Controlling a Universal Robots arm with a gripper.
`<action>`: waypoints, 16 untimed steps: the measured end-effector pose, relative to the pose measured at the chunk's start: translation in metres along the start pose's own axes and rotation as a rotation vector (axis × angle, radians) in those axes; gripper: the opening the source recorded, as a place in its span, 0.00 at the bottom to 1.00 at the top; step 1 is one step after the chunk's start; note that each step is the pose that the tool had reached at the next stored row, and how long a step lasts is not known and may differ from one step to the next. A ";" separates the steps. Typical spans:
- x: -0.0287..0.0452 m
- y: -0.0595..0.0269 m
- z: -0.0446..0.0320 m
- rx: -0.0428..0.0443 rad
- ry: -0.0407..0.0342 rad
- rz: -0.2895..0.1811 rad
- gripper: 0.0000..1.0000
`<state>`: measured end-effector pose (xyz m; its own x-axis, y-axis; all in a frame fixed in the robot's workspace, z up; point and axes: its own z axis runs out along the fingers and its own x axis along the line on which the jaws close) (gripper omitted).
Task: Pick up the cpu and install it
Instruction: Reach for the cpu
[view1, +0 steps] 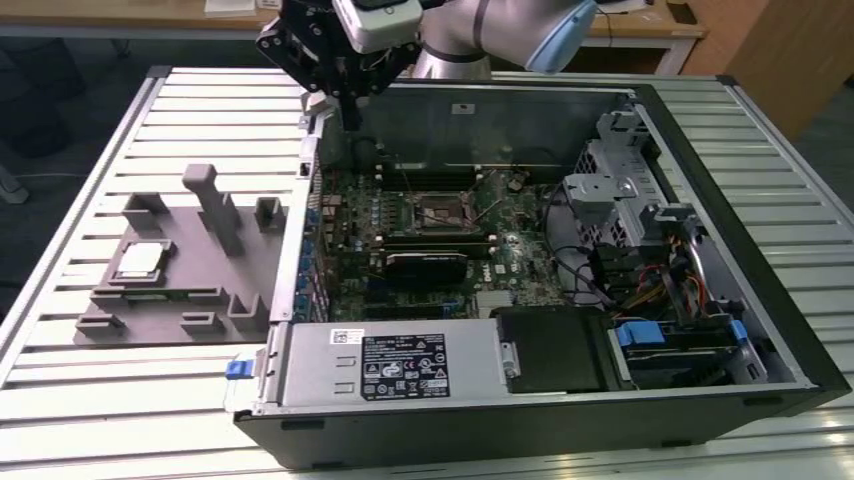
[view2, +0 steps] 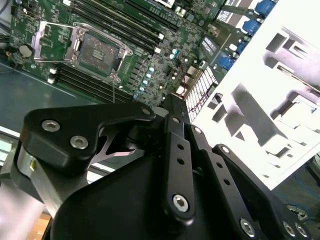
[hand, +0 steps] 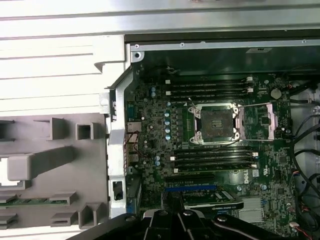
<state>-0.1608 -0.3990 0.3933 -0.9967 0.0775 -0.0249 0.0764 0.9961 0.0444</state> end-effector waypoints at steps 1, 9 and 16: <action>0.0013 -0.0001 0.0000 0.0000 0.0000 0.000 0.11; 0.0122 -0.0009 -0.0004 0.0000 -0.0004 0.000 0.11; 0.0202 -0.0015 -0.0006 0.0000 -0.0004 0.000 0.11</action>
<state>-0.1811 -0.3989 0.3933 -0.9966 0.0779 -0.0253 0.0767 0.9961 0.0444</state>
